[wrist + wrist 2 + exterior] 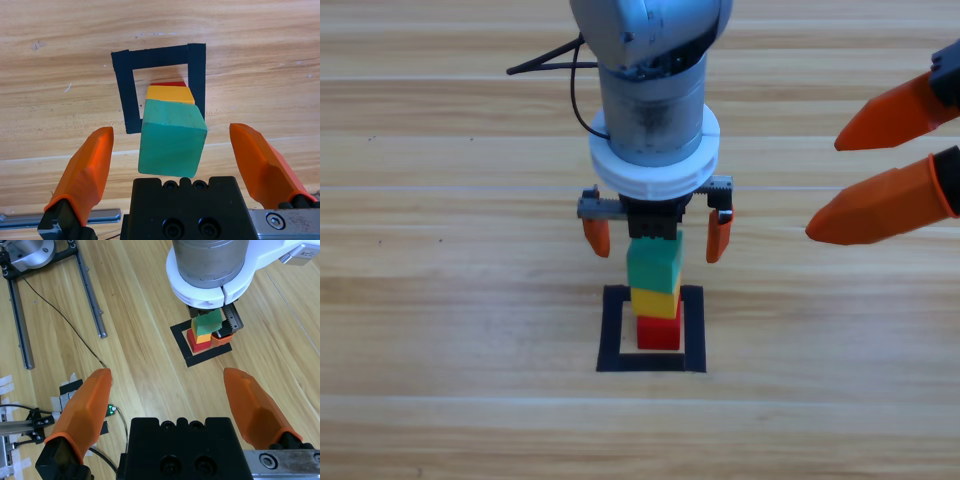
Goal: Stack the blocks in the rectangular block: red at the bottom, yellow in the middle, green on top
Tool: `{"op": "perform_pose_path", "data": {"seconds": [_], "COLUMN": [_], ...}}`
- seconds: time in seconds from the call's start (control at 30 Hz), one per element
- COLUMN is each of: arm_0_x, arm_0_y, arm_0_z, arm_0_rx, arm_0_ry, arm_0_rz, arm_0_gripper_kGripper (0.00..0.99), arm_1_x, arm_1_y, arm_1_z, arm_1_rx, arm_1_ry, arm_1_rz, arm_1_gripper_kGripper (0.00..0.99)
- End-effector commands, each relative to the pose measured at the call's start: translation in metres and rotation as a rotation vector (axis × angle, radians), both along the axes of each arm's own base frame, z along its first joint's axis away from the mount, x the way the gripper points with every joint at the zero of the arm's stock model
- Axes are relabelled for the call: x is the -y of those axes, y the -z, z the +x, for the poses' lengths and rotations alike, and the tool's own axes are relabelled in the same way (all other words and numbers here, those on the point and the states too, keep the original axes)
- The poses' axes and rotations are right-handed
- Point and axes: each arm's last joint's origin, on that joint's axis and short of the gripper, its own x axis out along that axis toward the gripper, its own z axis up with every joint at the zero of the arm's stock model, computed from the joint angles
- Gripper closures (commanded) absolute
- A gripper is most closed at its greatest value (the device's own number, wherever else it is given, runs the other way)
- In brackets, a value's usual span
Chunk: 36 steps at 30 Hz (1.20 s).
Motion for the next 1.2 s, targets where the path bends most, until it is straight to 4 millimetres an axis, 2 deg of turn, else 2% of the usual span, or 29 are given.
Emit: {"op": "perform_pose_path", "data": {"seconds": [0.03,0.1,0.3,0.4,0.47,0.5,0.57,0.6,0.67,0.83,0.93,1.13,1.2], "arm_0_x": [-0.012,-0.028,-0.084,-0.113,-0.132,-0.142,-0.178,-0.195,-0.215,-0.216,-0.213,-0.185,-0.186], "arm_0_y": [-0.051,-0.082,-0.154,-0.166,-0.17,-0.17,-0.167,-0.162,-0.147,-0.109,-0.096,-0.074,-0.073], "arm_0_z": [-0.01,-0.012,-0.021,-0.026,-0.039,-0.049,-0.07,-0.083,-0.111,-0.124,-0.135,-0.131,-0.131], "arm_0_rx": [0.104,0.162,0.317,0.358,0.396,0.438,0.526,0.559,0.643,0.638,0.641,0.575,0.575], "arm_0_ry": [0.032,0.021,-0.028,-0.011,0.05,0.112,0.25,0.305,0.449,0.629,0.687,0.741,0.737], "arm_0_rz": [-0.075,-0.125,-0.222,-0.187,-0.177,-0.2,-0.297,-0.326,-0.393,-0.422,-0.425,-0.357,-0.356], "arm_0_gripper_kGripper": [0.0,0.0,0.0,0.0,0.0,0.0,0.0,0.0,0.0,0.0,0.0,0.0,0.0], "arm_1_x": [0.0,0.001,0.0,-0.001,-0.003,-0.004,-0.006,-0.007,-0.007,-0.007,-0.007,-0.009,-0.01], "arm_1_y": [0.005,0.005,0.006,0.006,0.005,0.005,0.005,0.004,0.003,-0.002,-0.002,-0.003,-0.002], "arm_1_z": [-0.007,-0.008,-0.007,-0.006,-0.004,-0.002,0.0,0.001,0.001,0.001,0.002,0.002,0.002], "arm_1_rx": [0.009,0.007,0.002,0.002,0.006,0.006,0.005,0.006,0.012,0.016,0.017,0.014,0.013], "arm_1_ry": [-0.02,-0.02,-0.018,-0.016,-0.011,-0.009,-0.005,-0.004,-0.002,-0.002,-0.002,-0.005,-0.006], "arm_1_rz": [-0.001,-0.002,-0.005,-0.005,-0.009,-0.015,-0.024,-0.028,-0.032,-0.027,-0.026,-0.024,-0.025], "arm_1_gripper_kGripper": [0.0,0.0,0.0,0.0,0.0,0.0,0.0,0.0,0.0,0.0,0.0,0.0,0.0]}}
